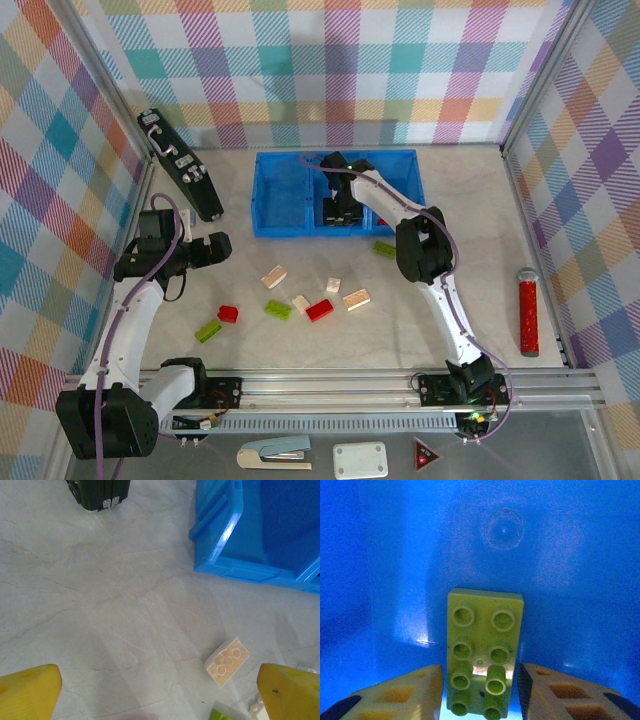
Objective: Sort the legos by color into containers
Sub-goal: Place the lego in the container.
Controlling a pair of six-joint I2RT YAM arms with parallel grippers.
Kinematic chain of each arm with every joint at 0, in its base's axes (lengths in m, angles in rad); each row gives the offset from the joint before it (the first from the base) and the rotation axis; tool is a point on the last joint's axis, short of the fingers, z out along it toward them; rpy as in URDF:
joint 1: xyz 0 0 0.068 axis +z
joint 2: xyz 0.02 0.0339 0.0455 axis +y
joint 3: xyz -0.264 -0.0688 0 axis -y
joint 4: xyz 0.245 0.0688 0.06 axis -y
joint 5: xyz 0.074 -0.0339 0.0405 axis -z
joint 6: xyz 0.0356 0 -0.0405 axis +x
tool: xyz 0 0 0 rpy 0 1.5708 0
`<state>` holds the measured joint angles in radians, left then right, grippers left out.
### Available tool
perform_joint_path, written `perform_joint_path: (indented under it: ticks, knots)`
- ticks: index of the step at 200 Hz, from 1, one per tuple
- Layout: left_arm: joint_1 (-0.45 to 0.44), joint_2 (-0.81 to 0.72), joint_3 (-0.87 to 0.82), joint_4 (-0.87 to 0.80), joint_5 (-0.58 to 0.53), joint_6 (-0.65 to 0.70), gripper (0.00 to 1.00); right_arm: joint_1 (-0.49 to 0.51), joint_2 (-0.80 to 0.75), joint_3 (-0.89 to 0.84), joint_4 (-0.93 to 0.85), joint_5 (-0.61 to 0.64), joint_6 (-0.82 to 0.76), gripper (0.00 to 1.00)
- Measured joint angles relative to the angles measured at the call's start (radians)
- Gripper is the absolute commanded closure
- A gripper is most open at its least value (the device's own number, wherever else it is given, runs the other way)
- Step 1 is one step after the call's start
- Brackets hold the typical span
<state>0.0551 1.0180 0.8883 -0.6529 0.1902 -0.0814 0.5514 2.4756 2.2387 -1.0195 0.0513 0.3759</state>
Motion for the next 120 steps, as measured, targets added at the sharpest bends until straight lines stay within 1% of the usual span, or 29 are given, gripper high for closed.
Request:
perform_joint_path:
  ticks: [47, 96, 120]
  knots:
    - [0.0, 0.0, 0.0, 0.0, 0.0, 0.0, 0.0, 0.0, -0.002, 0.055, -0.024, 0.0, 0.0, 0.54]
    - [0.0, 0.002, 0.0, 0.0, 0.0, 0.0, 0.0, 0.003, -0.019, 0.056, -0.062, 0.001, 0.0, 0.54]
    - [0.0, 0.002, 0.0, 0.0, 0.002, -0.005, 0.03, 0.013, -0.044, 0.055, -0.079, 0.009, 0.0, 0.54]
